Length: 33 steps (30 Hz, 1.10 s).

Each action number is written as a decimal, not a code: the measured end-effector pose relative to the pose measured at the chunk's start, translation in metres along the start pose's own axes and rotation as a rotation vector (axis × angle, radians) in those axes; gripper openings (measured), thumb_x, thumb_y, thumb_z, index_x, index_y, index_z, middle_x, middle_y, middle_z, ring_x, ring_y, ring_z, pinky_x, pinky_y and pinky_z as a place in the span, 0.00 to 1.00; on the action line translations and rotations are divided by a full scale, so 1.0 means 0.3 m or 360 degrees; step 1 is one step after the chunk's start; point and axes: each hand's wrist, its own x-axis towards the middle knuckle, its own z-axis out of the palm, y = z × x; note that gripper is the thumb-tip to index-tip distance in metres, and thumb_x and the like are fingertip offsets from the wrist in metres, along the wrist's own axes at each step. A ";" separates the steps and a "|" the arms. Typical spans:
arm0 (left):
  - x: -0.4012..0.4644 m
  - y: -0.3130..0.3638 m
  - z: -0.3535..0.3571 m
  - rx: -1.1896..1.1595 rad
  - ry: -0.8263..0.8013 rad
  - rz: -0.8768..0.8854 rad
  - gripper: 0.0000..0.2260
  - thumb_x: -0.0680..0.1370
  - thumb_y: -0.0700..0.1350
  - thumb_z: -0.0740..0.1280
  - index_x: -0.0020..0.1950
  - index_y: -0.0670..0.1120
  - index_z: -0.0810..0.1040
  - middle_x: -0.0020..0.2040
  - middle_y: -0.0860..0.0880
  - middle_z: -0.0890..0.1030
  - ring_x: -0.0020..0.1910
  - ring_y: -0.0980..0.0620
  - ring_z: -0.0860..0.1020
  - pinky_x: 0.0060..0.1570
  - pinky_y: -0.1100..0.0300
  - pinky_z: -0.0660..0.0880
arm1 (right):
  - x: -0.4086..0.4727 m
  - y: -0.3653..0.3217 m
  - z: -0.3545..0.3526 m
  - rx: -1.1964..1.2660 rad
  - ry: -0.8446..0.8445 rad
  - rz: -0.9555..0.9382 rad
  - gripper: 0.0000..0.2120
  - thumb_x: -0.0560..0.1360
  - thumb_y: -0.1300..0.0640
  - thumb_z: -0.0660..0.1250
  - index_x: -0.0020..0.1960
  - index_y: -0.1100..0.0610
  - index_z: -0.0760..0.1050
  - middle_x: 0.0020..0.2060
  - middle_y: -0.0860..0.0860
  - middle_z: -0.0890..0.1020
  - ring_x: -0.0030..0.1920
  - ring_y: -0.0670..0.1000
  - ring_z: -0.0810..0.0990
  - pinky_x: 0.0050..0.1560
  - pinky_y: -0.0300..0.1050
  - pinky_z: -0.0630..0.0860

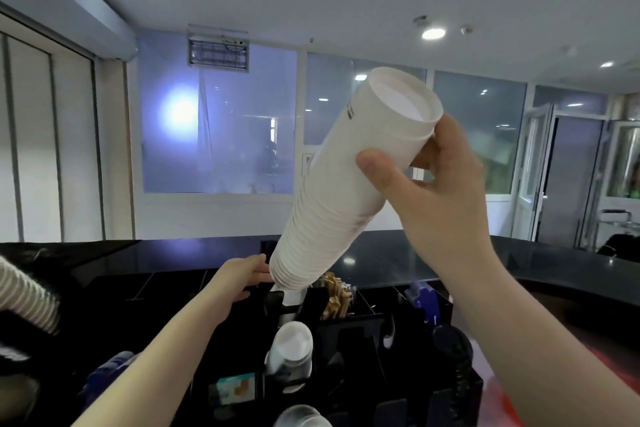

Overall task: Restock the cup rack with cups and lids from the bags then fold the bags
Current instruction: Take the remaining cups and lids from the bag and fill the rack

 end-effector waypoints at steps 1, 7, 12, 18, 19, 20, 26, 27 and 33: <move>0.003 -0.011 -0.002 0.0001 0.0020 -0.0007 0.14 0.80 0.48 0.59 0.54 0.43 0.82 0.50 0.49 0.84 0.56 0.52 0.76 0.56 0.53 0.66 | -0.003 0.000 0.010 -0.0031 -0.0020 0.0004 0.33 0.61 0.36 0.71 0.63 0.45 0.71 0.50 0.36 0.80 0.50 0.40 0.79 0.43 0.35 0.78; 0.024 -0.068 -0.011 0.0052 0.0106 -0.0039 0.11 0.75 0.41 0.65 0.51 0.37 0.82 0.46 0.45 0.79 0.42 0.51 0.73 0.38 0.60 0.66 | -0.012 0.035 0.069 -0.0087 -0.0095 0.0106 0.30 0.63 0.39 0.73 0.63 0.44 0.71 0.49 0.36 0.80 0.50 0.39 0.79 0.45 0.33 0.76; 0.031 -0.090 -0.011 0.0053 0.0068 -0.0015 0.05 0.76 0.44 0.66 0.45 0.45 0.80 0.42 0.47 0.78 0.33 0.56 0.71 0.32 0.62 0.65 | -0.017 0.067 0.109 -0.0179 -0.0108 0.0102 0.33 0.65 0.38 0.72 0.66 0.45 0.68 0.48 0.27 0.76 0.49 0.32 0.76 0.43 0.25 0.72; 0.015 -0.110 -0.016 0.0113 0.0046 0.0151 0.10 0.78 0.44 0.65 0.40 0.50 0.83 0.31 0.57 0.83 0.29 0.65 0.78 0.24 0.73 0.70 | 0.008 0.049 0.140 -0.0314 -0.0137 0.0077 0.33 0.67 0.39 0.71 0.69 0.45 0.66 0.50 0.29 0.75 0.52 0.36 0.75 0.51 0.34 0.74; 0.008 -0.109 -0.019 0.0120 0.0021 0.0168 0.10 0.79 0.44 0.65 0.41 0.51 0.83 0.32 0.60 0.83 0.30 0.67 0.78 0.24 0.73 0.70 | 0.011 0.041 0.143 -0.0343 -0.0138 0.0062 0.34 0.68 0.41 0.72 0.70 0.46 0.65 0.51 0.30 0.74 0.53 0.37 0.75 0.54 0.39 0.74; 0.006 -0.109 -0.024 0.0138 0.0002 0.0181 0.09 0.79 0.45 0.65 0.42 0.52 0.83 0.33 0.61 0.83 0.31 0.69 0.78 0.26 0.72 0.70 | 0.011 0.032 0.145 -0.0364 -0.0137 0.0043 0.34 0.68 0.42 0.73 0.70 0.47 0.65 0.51 0.31 0.74 0.54 0.39 0.75 0.55 0.43 0.75; -0.005 -0.113 -0.043 0.0268 -0.0127 0.0258 0.08 0.78 0.48 0.66 0.53 0.59 0.81 0.47 0.64 0.81 0.48 0.69 0.76 0.41 0.70 0.68 | -0.033 0.018 0.179 -0.0504 -0.0218 -0.0055 0.36 0.66 0.42 0.74 0.70 0.49 0.66 0.49 0.39 0.76 0.53 0.49 0.77 0.52 0.53 0.78; -0.015 -0.111 -0.043 0.0279 -0.0140 0.0275 0.08 0.78 0.47 0.66 0.50 0.61 0.81 0.46 0.65 0.82 0.48 0.69 0.76 0.41 0.70 0.68 | -0.027 0.026 0.182 -0.0522 -0.0218 -0.0045 0.35 0.66 0.41 0.73 0.69 0.49 0.65 0.49 0.38 0.76 0.53 0.49 0.77 0.52 0.52 0.78; -0.016 -0.148 -0.049 0.0317 -0.0082 0.0388 0.16 0.78 0.43 0.66 0.66 0.51 0.75 0.55 0.57 0.80 0.51 0.67 0.75 0.48 0.71 0.69 | -0.017 0.166 0.176 -0.0501 -0.0275 0.0269 0.35 0.67 0.43 0.74 0.69 0.49 0.63 0.50 0.36 0.73 0.53 0.47 0.75 0.51 0.43 0.74</move>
